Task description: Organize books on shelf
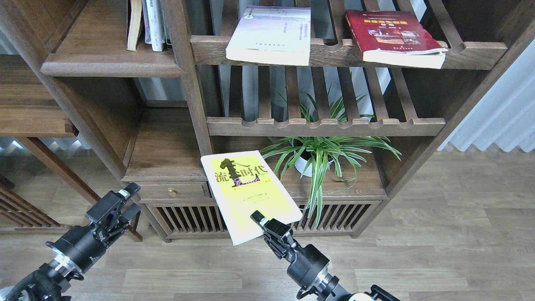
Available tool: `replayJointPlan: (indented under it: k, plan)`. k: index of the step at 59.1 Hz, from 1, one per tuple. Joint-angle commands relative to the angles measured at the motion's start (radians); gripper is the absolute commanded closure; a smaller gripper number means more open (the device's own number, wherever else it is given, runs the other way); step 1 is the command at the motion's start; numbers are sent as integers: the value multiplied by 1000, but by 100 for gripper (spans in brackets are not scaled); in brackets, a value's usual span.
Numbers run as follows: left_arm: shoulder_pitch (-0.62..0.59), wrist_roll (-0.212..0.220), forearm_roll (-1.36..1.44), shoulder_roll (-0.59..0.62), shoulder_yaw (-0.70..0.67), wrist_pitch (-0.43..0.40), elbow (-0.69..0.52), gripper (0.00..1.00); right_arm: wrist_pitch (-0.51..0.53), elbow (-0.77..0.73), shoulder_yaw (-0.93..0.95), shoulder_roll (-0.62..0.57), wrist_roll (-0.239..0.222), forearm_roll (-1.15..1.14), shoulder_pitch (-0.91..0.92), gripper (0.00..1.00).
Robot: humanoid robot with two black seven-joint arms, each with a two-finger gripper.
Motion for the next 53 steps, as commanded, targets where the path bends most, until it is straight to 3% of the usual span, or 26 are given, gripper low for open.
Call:
replayJointPlan:
  k: [1,11,24,28,30,33,53]
  plan:
    - [-13,0,-6,8,31,0,-5,0,0,1,-9,0,0,-2,6,95]
    - [-27,0,-64,20,91,0,-14,0,0,3,-51,0,-1,-9,2,95]
    - [-160,4,-136,95,237,0,-14,0,0,3,-66,0,-3,-13,8,95]
    - [-179,29,-136,103,267,0,-7,0,0,3,-68,0,-3,-15,9,95]
    - [-182,70,-138,109,280,0,-5,0,0,3,-75,0,-3,-16,9,95]
    - [-183,92,-138,109,290,0,-5,0,0,3,-84,0,-3,-16,11,95]
    - [-205,96,-139,95,364,0,24,0,0,6,-88,0,-3,-16,11,95]
